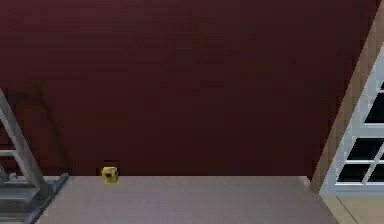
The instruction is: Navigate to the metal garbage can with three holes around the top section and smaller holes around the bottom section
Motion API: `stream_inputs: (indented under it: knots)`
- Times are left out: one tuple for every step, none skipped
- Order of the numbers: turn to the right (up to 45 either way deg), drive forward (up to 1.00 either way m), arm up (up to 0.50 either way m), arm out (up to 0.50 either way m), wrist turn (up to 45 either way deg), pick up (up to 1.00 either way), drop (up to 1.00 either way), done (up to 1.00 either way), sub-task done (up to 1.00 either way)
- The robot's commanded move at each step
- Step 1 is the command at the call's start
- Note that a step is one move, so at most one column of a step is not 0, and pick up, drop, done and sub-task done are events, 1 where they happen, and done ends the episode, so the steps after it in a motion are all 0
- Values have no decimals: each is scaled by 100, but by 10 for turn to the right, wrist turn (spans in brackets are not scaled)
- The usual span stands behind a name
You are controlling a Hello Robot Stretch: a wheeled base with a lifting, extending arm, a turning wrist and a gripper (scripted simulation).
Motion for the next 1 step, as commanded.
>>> stream_inputs:
  knots:
    - [60,0,0,0,0,0,0,0,0]
